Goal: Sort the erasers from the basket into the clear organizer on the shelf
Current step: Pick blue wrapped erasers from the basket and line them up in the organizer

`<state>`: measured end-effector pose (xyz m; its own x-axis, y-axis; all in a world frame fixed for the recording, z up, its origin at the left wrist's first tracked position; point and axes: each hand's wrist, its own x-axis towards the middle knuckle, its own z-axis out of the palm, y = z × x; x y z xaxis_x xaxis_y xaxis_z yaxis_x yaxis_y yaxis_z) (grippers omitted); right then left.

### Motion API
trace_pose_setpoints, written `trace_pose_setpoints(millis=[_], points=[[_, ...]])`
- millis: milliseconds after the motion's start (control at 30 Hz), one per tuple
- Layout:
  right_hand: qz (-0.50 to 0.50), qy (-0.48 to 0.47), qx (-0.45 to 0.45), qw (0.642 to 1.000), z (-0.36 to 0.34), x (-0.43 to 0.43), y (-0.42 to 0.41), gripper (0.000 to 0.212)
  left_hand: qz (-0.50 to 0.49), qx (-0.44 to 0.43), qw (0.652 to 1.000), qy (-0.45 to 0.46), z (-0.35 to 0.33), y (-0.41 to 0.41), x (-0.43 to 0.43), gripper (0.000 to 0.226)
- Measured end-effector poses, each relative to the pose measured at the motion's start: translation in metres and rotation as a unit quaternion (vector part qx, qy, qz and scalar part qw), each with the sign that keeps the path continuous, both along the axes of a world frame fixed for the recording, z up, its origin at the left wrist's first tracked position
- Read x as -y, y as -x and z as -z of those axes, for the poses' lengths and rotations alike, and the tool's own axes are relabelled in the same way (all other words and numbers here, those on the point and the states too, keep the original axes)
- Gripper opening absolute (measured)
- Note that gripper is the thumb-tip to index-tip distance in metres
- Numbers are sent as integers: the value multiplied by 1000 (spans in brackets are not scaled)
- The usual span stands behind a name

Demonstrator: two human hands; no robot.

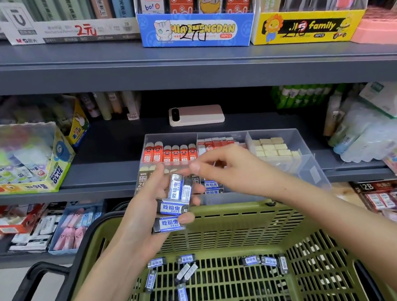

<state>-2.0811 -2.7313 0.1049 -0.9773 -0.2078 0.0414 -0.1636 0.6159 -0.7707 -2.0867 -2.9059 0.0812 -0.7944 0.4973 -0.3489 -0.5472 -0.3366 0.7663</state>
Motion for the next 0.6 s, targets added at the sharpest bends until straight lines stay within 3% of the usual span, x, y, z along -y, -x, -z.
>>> trace_pose_setpoints(millis=[200,433,500,600], points=[[-19,43,64,997,-14,21,-9,5,20,4,1000,8,-1,-1,-9,57],[28,277,135,951,-24,-2,-3,5,54,-35,998,-23,6,-3,5,54],[31,278,166,946,-27,-20,2,3,43,-35,998,-20,7,-1,8,52],[53,195,174,964,-21,-42,9,5,28,-33,999,-11,7,3,10,52]])
